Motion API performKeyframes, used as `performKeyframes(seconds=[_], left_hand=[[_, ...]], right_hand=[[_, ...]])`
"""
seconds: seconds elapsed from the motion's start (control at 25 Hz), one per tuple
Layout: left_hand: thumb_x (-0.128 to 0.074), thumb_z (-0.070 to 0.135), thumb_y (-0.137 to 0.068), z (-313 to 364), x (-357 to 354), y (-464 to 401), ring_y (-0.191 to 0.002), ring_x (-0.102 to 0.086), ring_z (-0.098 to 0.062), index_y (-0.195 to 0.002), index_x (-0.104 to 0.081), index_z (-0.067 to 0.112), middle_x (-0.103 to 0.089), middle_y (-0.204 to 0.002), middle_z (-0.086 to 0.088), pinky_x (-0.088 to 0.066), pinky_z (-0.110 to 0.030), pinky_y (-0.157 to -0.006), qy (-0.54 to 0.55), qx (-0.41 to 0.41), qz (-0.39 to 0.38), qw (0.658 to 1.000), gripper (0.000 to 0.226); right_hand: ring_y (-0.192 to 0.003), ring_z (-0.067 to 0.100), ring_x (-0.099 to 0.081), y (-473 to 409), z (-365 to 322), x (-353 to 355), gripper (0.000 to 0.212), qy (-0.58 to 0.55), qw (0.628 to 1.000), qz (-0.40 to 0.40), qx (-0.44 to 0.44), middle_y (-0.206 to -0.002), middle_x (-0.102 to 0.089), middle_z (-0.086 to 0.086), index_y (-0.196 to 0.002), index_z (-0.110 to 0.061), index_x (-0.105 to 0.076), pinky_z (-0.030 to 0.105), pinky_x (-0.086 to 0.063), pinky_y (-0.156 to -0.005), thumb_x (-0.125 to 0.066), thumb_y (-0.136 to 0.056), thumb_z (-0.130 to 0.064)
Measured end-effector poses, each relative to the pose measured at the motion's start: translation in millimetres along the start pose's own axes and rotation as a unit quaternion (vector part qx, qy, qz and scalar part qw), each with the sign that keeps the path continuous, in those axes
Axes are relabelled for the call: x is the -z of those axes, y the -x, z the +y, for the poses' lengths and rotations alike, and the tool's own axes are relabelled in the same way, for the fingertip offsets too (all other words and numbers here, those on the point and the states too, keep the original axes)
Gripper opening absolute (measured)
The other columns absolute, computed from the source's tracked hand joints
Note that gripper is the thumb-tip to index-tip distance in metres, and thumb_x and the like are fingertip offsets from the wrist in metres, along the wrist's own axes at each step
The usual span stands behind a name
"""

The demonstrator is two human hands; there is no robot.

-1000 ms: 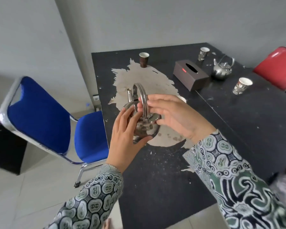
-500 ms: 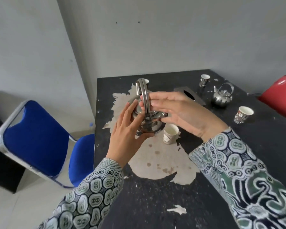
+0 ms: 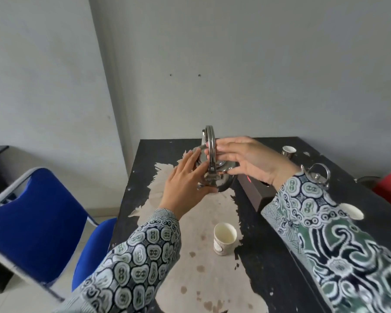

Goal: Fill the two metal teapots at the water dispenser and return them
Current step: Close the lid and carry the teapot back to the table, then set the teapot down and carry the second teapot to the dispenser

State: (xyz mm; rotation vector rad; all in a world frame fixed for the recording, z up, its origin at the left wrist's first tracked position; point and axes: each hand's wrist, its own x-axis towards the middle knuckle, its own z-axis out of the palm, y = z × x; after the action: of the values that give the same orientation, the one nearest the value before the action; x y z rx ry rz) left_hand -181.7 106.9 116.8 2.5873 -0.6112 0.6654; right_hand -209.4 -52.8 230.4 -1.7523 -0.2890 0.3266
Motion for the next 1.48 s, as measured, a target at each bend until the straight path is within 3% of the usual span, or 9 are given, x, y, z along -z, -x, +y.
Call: performKeyframes(seconds=[0.16,0.32,0.6,0.84,0.92,1.04,1.24,1.4,1.48], left_hand=[[-0.061,0.056,-0.075,-4,-60,-20,-0.144,-0.017,-0.018,-0.143,-0.025,0.031,-0.018,-0.156,0.002,-0.028,-0.039,-0.112,-0.053,0.024,-0.022,0.998,0.08],[-0.057,0.062,-0.067,-12,-118,-19,-0.132,-0.043,-0.022,-0.136,-0.03,0.03,-0.041,-0.146,-0.002,-0.047,-0.039,-0.096,-0.106,0.031,-0.074,0.991,0.081],[-0.074,0.066,-0.046,-32,-197,-8,-0.112,-0.062,-0.018,-0.125,-0.039,0.026,-0.06,-0.129,-0.003,-0.057,-0.027,-0.075,-0.095,0.011,-0.191,0.977,0.095],[-0.032,0.068,-0.069,-52,-231,7,-0.118,-0.058,-0.018,-0.129,-0.038,0.028,-0.054,-0.136,-0.002,-0.055,-0.028,-0.083,-0.114,0.021,-0.21,0.971,0.072],[-0.042,0.068,-0.068,-54,-231,8,-0.118,-0.058,-0.019,-0.133,-0.035,0.029,-0.054,-0.136,-0.002,-0.055,-0.028,-0.082,-0.097,0.045,-0.208,0.972,0.077],[-0.068,0.061,-0.059,-61,-240,3,-0.124,-0.052,-0.021,-0.144,-0.007,0.038,-0.044,-0.144,-0.001,-0.051,-0.029,-0.088,-0.051,0.098,-0.197,0.974,0.107],[-0.042,0.031,-0.094,-90,-247,-32,-0.144,0.008,-0.016,-0.139,0.009,0.048,0.021,-0.154,0.007,-0.015,-0.037,-0.117,-0.058,0.092,-0.262,0.959,0.07],[-0.038,0.034,-0.095,-103,-245,-49,-0.144,0.006,-0.017,-0.115,0.036,0.062,0.023,-0.154,0.008,-0.023,-0.041,-0.116,-0.089,0.047,-0.312,0.945,0.082],[-0.042,0.031,-0.094,-107,-239,-48,-0.145,0.001,-0.019,-0.129,0.022,0.057,0.018,-0.155,0.007,-0.029,-0.045,-0.114,-0.054,0.032,-0.322,0.944,0.078]], right_hand=[[-0.117,0.019,-0.053,-44,49,45,0.04,0.012,0.998,-0.006,-0.068,-0.127,-0.058,0.01,-0.126,-0.007,-0.05,0.052,-0.036,-0.102,-0.054,-0.089,-0.022],[-0.122,0.024,-0.049,-73,104,66,0.021,-0.044,0.99,-0.008,-0.137,-0.122,-0.059,0.007,-0.109,-0.01,-0.058,0.056,-0.025,-0.109,-0.051,-0.091,-0.016],[-0.112,0.021,-0.052,-106,192,75,0.014,-0.065,0.975,0.011,-0.214,-0.116,-0.058,0.008,-0.097,-0.017,-0.061,0.049,-0.032,-0.105,-0.049,-0.09,-0.015],[-0.111,0.01,-0.046,-119,243,74,0.032,0.022,0.986,0.005,-0.166,-0.123,-0.052,0.002,-0.122,-0.015,-0.055,0.029,-0.033,-0.098,-0.047,-0.091,-0.015],[-0.117,0.012,-0.045,-125,259,75,0.029,0.13,0.984,0.02,-0.117,-0.127,-0.048,0.003,-0.111,-0.016,-0.06,0.026,-0.033,-0.1,-0.044,-0.089,-0.007],[-0.132,0.018,-0.037,-134,287,77,0.04,0.232,0.968,0.016,-0.091,-0.137,-0.042,0.006,-0.118,-0.016,-0.057,0.023,-0.025,-0.107,-0.038,-0.087,0.002],[-0.136,0.012,-0.032,-152,307,85,0.056,0.284,0.955,0.0,-0.087,-0.153,-0.022,-0.012,-0.133,-0.036,-0.042,0.031,-0.038,-0.102,-0.036,-0.088,-0.002],[-0.132,0.015,-0.039,-161,306,88,0.054,0.281,0.956,0.0,-0.088,-0.154,-0.02,-0.012,-0.135,-0.038,-0.038,0.034,-0.041,-0.102,-0.038,-0.09,-0.008],[-0.136,0.015,-0.032,-153,305,86,0.054,0.248,0.963,-0.024,-0.097,-0.155,-0.019,-0.006,-0.139,-0.032,-0.032,0.029,-0.033,-0.108,-0.038,-0.092,-0.008]])
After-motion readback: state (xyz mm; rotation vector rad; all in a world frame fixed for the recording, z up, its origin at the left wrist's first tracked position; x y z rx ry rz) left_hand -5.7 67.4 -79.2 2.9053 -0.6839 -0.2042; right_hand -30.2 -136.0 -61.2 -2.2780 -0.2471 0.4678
